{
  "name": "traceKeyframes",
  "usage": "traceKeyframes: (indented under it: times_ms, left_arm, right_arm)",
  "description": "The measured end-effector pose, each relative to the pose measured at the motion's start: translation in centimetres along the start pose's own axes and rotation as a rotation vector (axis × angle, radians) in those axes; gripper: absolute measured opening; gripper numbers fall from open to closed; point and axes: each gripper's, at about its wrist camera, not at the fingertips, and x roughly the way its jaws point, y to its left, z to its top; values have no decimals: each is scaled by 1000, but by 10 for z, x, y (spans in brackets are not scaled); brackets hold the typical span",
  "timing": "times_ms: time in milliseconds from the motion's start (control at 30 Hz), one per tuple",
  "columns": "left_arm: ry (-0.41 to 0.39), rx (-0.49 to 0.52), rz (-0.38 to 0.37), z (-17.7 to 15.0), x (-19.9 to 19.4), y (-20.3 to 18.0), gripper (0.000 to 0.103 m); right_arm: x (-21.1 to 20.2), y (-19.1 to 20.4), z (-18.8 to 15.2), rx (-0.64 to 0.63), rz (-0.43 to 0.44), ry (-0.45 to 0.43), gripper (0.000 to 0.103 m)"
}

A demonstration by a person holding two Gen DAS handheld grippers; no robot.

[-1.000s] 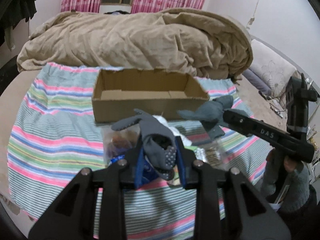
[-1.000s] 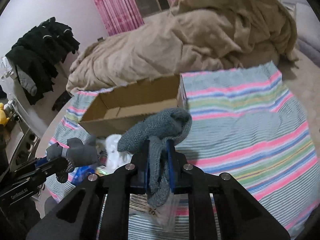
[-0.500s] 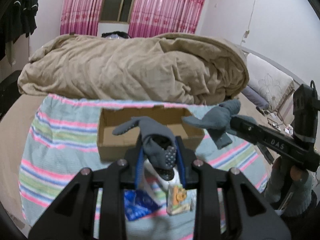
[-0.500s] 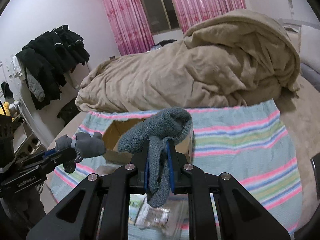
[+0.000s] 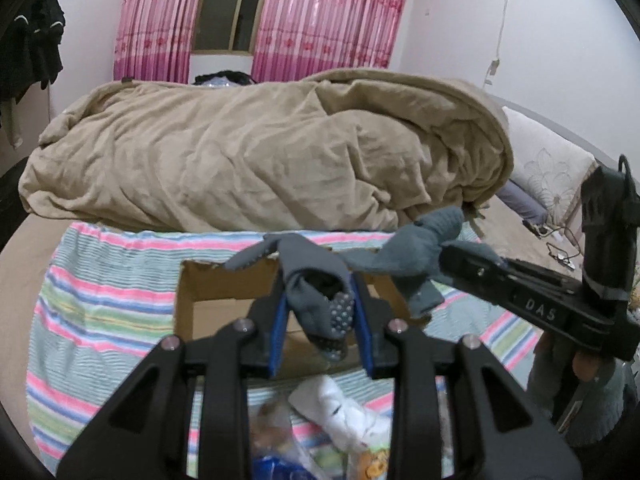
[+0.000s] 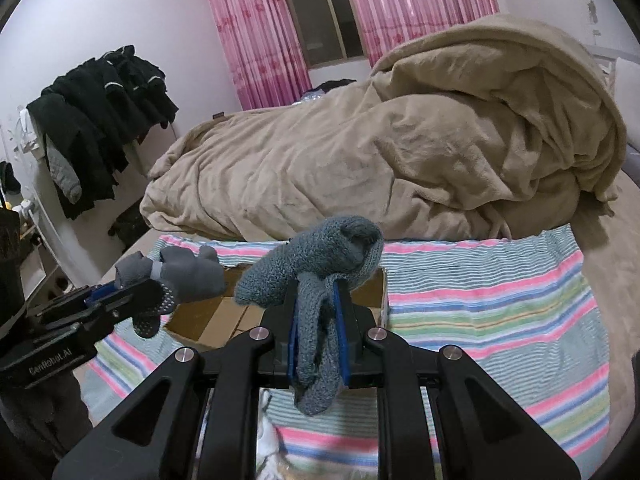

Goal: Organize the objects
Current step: 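Carry both grey gloves into the cardboard box and open both tools, then grasp the cartoon tissue pack with the left tool while the right grasps cotton swab bag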

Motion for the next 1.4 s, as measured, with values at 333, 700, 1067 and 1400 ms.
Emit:
traceKeyframes:
  times_ms: [333,700,1067,1400]
  left_arm:
    - [111,1,30,-18,82,6,31]
    - [246,-17,12,-39,120,18,37]
    - [173,-45,36,-22,68,19,73]
    - [86,-24,35,-20,-15,6,78]
  right_arm:
    - [63,-6,-10,-17,3,111,17]
    - [94,-9,-36,6,-6,196,25]
    - [54,3,-23,10,-19,117,60]
    - [-16,24,-24,18,-28,43,63]
